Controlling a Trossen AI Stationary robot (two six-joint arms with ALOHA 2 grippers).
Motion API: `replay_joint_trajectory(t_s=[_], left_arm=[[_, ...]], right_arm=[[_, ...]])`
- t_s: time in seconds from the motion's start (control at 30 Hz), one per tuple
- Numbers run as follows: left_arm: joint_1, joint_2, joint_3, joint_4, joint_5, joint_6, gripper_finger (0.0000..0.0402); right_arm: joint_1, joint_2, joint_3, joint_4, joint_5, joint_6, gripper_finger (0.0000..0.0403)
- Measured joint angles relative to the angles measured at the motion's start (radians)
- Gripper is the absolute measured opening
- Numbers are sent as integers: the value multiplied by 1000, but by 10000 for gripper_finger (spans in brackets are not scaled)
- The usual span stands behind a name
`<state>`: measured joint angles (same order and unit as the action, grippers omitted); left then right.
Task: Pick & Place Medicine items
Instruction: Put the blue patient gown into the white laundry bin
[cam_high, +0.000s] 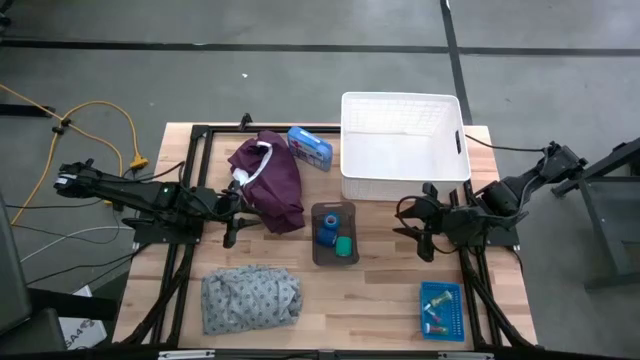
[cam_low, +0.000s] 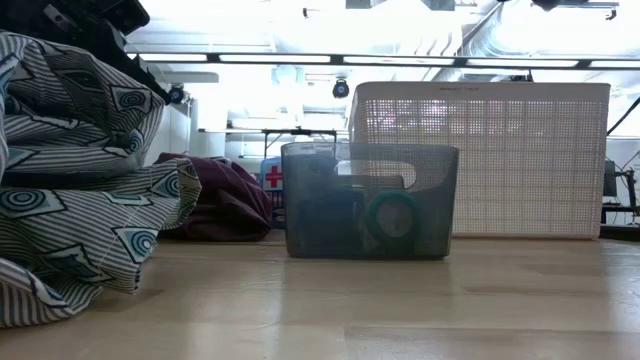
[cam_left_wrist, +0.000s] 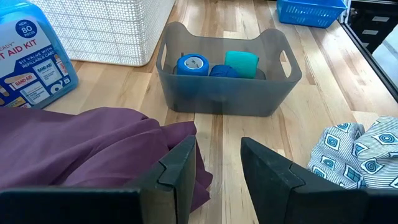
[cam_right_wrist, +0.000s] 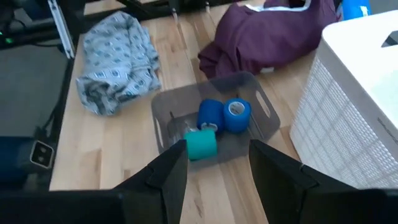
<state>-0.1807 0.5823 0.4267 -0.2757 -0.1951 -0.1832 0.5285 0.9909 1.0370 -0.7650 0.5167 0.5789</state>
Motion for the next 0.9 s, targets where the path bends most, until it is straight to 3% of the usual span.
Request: replay_joint_trajectory(t_s=[0.9], left_arm=[[0,0,0,10,5,-25,123]], right_arm=[[0,0,0,23,0,0,160]])
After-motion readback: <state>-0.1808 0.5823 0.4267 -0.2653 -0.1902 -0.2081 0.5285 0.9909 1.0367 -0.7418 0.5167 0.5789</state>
